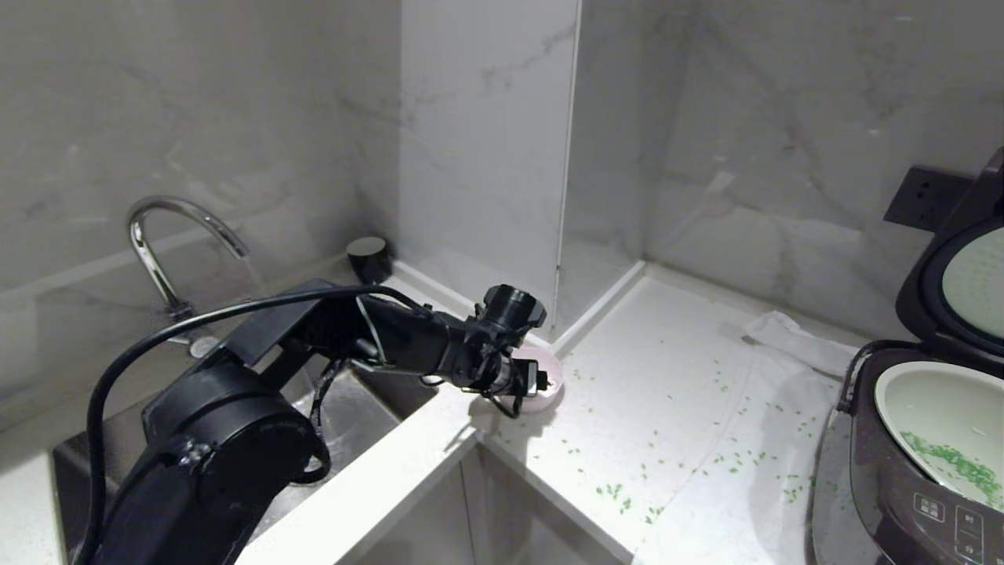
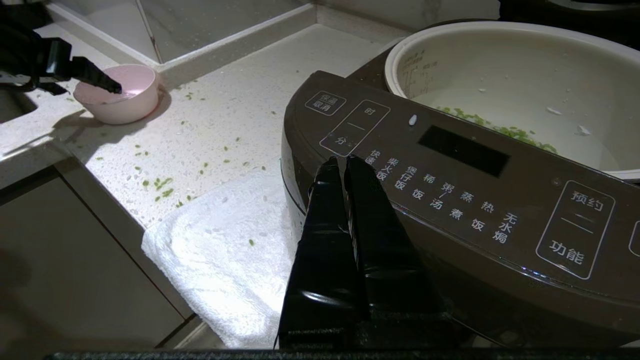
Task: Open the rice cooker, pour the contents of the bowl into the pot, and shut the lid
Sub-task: Pick up the bowl on the table
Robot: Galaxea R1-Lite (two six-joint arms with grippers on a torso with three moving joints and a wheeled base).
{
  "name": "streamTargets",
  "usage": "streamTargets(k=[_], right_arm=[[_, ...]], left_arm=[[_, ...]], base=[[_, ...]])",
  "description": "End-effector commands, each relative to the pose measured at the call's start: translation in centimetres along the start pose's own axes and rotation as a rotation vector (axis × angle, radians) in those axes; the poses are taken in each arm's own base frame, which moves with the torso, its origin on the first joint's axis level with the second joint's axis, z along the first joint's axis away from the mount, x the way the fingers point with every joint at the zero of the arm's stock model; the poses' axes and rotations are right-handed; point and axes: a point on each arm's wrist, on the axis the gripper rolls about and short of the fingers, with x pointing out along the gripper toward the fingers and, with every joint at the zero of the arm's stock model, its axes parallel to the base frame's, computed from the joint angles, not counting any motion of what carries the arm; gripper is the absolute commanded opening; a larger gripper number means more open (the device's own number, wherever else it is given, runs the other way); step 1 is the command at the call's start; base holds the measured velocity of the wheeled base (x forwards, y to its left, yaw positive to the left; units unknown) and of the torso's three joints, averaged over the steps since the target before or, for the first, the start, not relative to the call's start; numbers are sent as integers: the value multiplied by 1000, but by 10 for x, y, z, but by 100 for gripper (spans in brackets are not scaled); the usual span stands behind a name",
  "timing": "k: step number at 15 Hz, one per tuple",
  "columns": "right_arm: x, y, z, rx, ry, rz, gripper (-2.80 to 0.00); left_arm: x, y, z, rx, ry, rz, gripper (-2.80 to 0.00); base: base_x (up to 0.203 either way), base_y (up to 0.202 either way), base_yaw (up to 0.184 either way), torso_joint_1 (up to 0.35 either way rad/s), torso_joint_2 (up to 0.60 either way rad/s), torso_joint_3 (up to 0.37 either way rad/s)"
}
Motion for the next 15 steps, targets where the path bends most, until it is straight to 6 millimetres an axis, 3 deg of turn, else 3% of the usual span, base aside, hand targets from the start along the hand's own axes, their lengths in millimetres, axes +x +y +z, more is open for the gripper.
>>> streamTargets(k=[1,7,8,15], right_arm=[[0,0,0,-1,1,0,-280],[0,0,0,-1,1,0,-280],[0,0,0,-1,1,0,-280],[0,0,0,-1,1,0,-280]], left_arm=[[17,1,-12,6,33,16,0],[27,1,-12,13,30,21,0],[27,1,-12,13,28,21,-280],[24,8,-8,-1,36,36,-280]], base=[[0,0,0,0,0,0],[0,0,0,0,0,0],[0,0,0,0,0,0],[0,0,0,0,0,0]])
